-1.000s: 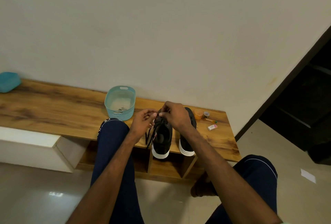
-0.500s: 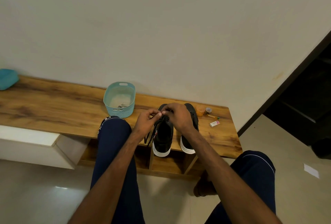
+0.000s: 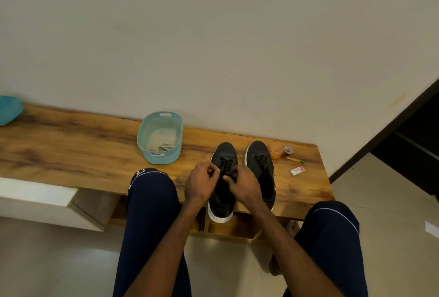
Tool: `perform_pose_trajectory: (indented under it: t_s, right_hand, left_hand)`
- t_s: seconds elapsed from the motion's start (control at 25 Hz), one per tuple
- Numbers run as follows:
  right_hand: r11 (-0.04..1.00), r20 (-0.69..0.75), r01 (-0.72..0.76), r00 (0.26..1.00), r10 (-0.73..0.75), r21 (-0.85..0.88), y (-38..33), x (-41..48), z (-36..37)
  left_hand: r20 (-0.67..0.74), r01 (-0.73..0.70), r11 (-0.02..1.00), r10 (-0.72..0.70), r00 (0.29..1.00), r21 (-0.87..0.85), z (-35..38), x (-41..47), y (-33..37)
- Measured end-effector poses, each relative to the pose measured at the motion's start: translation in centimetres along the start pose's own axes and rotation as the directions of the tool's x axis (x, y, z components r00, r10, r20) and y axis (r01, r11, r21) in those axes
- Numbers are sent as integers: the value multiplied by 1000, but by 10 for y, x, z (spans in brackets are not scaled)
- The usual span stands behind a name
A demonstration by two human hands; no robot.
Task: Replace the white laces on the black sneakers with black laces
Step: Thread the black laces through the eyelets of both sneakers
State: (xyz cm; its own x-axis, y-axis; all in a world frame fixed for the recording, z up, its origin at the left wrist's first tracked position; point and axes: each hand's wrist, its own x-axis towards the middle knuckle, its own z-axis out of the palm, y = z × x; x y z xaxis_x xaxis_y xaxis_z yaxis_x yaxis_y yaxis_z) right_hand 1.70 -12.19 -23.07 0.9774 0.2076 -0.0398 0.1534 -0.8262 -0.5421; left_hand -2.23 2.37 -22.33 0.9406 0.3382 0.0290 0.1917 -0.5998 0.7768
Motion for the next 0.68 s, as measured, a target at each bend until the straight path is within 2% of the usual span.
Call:
perform_pose_trajectory:
  t_s: [0.2,0.4,0.68]
  right_hand:
    - [998,-30,34,999,-36,-56,5,11,15]
    - [966,-58,-17,998,33,258,28,11,11]
    - [950,-13,-3,1000,7,311,41,6,15]
  left_hand:
    - [69,-93,976,81,994,198,18,9,-5]
    - [101,-113,969,92,991,219,39,10,-1]
    - [108,-166,942,140,984,291,48,4,0]
